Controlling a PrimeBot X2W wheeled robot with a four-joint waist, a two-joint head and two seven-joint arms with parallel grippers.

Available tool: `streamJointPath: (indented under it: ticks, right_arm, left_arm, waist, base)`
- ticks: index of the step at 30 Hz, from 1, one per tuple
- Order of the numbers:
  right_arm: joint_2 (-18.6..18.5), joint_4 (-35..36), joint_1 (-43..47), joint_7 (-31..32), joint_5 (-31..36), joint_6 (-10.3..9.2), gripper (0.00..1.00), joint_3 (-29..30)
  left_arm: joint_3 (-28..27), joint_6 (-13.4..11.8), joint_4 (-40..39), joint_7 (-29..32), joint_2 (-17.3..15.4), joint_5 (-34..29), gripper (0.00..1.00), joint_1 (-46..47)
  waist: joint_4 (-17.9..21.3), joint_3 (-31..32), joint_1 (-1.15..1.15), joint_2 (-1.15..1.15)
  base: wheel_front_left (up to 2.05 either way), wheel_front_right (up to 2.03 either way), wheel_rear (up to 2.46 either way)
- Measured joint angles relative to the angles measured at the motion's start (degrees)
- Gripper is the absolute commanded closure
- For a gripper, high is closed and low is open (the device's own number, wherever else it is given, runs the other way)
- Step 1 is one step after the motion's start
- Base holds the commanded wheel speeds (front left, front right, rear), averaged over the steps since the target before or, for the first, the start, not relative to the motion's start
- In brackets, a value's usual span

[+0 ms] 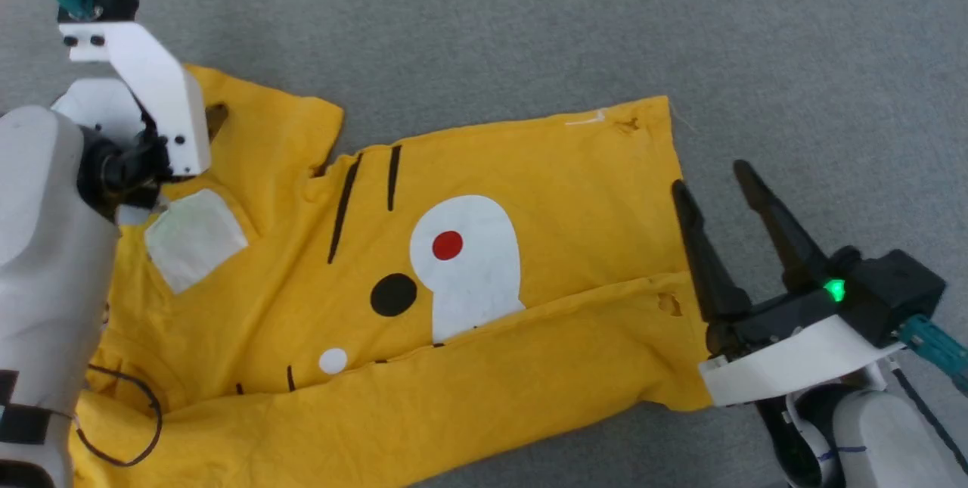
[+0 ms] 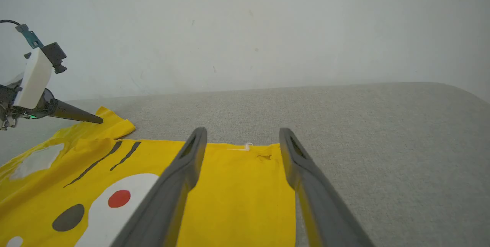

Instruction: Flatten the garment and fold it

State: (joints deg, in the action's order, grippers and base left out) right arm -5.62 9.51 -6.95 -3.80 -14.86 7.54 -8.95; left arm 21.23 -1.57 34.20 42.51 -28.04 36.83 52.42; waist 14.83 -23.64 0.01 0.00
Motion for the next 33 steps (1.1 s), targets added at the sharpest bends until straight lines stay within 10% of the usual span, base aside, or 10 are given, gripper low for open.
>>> streamJointPath:
  ticks: [8, 10, 11, 22, 33]
  right_arm:
    - [0.0, -1.5, -0.5, 0.1, -1.0, 0.00, 0.00, -1.6]
    - [0.0, -1.8, -0.9, 0.1, -1.5, 0.00, 0.00, -1.6]
    - [0.0, -2.0, -1.2, 0.2, -1.9, 0.00, 0.00, -1.6]
    - [-3.8, -7.6, -6.9, 5.3, -8.9, 0.00, 0.00, 0.7]
    - [-13.6, -26.9, -24.0, 27.1, -20.0, 0.00, 0.00, -4.9]
  left_arm:
    - [4.4, 0.6, 2.0, 12.0, -2.9, -1.6, 0.06, 4.3]
    - [4.7, 0.6, 1.6, 13.8, -2.9, -1.6, 0.79, 5.0]
    - [4.7, 0.5, 1.4, 13.9, -2.9, -1.6, 1.00, 5.2]
    - [4.4, -1.8, 0.6, 2.1, -1.7, -2.8, 1.00, 2.1]
    - [3.3, -2.0, -3.9, -9.9, 1.1, -3.1, 1.00, 0.5]
  waist:
    - [2.7, -2.8, -0.03, 0.00]
    - [2.9, -3.3, -0.04, 0.00]
    - [3.0, -3.6, -0.04, 0.00]
    - [1.6, -2.4, 0.00, 0.00]
    - [-4.1, -0.1, 0.01, 0.00]
  base:
    - [0.00, 0.00, 0.00]
    - [0.00, 0.00, 0.00]
    - [0.00, 0.00, 0.00]
    - [0.00, 0.00, 0.00]
    - [0.00, 0.00, 0.00]
